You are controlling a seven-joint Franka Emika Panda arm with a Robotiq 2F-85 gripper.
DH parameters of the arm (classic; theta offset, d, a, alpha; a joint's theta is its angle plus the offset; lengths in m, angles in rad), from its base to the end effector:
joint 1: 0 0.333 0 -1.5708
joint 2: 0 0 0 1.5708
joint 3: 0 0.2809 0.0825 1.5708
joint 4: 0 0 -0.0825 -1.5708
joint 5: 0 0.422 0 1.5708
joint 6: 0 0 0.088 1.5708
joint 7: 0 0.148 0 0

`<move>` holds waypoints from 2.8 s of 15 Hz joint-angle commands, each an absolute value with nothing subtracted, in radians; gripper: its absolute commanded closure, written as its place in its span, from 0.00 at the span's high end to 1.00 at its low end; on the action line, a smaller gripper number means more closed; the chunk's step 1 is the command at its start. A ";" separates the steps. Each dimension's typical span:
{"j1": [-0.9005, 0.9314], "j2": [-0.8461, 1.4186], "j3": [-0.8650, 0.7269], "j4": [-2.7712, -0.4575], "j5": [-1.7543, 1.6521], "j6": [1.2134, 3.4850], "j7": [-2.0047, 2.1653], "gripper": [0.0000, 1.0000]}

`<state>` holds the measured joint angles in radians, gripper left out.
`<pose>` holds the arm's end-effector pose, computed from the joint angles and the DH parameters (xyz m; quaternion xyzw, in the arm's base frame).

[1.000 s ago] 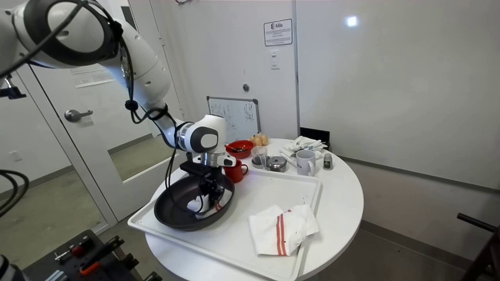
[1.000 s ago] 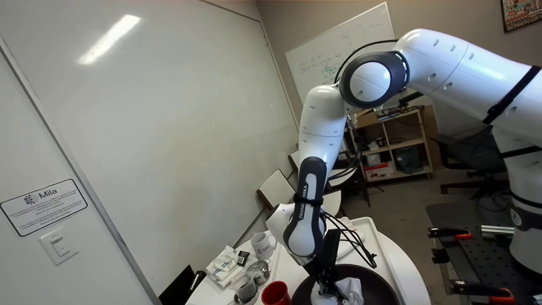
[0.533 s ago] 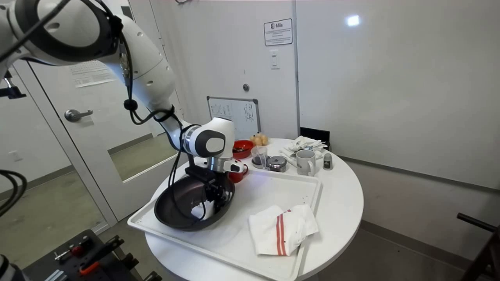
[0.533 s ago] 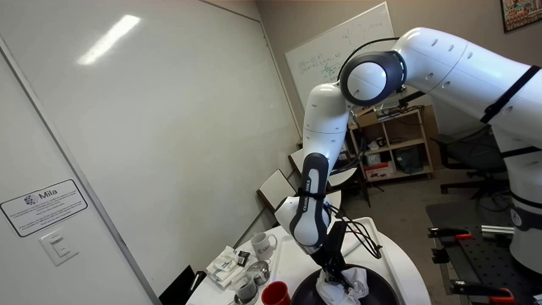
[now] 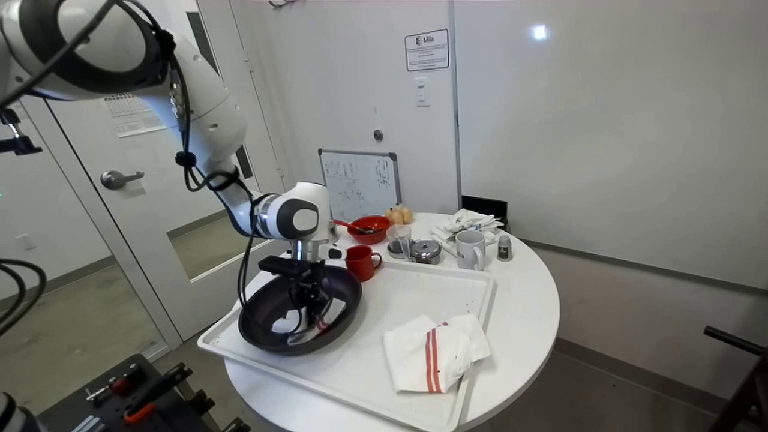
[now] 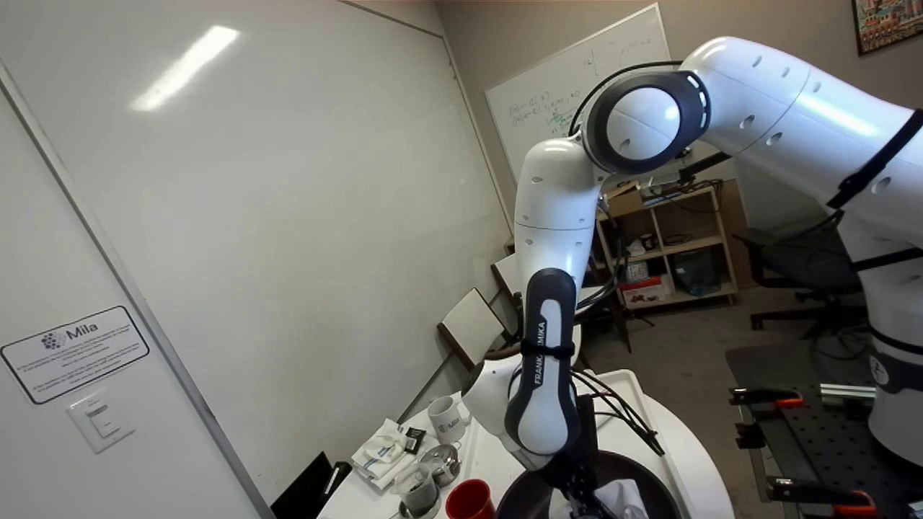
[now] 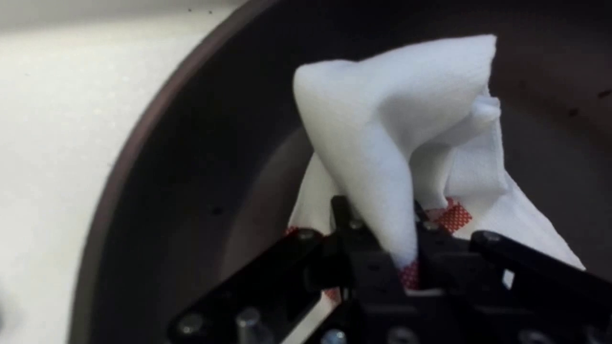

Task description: Pick up the white and red towel on the left and use it to wipe the black pan

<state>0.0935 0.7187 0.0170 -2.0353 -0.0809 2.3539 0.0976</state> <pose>0.5035 0.0544 -0.0399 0.9792 0.0390 -0.1956 0.0370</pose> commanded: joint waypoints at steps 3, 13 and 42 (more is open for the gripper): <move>0.211 0.738 0.060 -2.093 -0.133 2.401 0.101 0.04; 0.171 0.738 -0.009 -2.159 -0.132 2.402 0.123 0.04; 0.575 0.781 -0.426 -2.178 -0.671 2.781 0.961 0.04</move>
